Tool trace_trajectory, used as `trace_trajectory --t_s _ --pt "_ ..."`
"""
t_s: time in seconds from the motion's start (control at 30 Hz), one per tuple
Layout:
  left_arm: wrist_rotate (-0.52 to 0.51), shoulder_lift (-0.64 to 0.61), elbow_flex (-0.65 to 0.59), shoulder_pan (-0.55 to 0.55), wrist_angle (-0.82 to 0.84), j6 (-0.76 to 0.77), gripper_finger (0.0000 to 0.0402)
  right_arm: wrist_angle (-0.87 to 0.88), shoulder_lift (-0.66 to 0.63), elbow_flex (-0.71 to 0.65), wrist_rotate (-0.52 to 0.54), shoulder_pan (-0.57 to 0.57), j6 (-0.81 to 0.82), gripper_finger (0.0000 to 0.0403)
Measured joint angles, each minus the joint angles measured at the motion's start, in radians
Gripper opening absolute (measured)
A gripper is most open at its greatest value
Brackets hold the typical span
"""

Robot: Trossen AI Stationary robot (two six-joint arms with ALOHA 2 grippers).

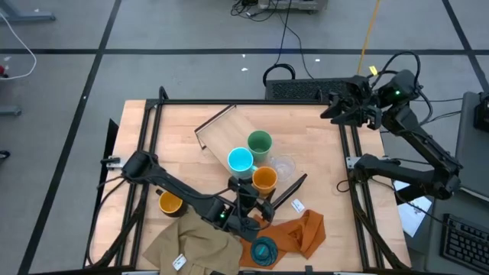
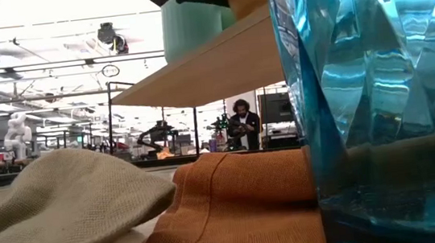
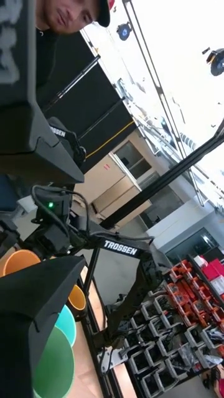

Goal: Stack small to large cups/mugs on shelf
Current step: Put the yellow cup on the shelf

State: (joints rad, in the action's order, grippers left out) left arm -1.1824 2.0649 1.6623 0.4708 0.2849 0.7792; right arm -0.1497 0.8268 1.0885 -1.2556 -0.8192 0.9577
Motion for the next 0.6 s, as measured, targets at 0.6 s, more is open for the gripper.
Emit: trace_trajectory --t_s 0.6 --pt "0.038 0.03 0.0 -0.002 -0.006 0.034 0.0333 -0.002 -0.004 0.0 0.002 0.0 0.0 0.0192"
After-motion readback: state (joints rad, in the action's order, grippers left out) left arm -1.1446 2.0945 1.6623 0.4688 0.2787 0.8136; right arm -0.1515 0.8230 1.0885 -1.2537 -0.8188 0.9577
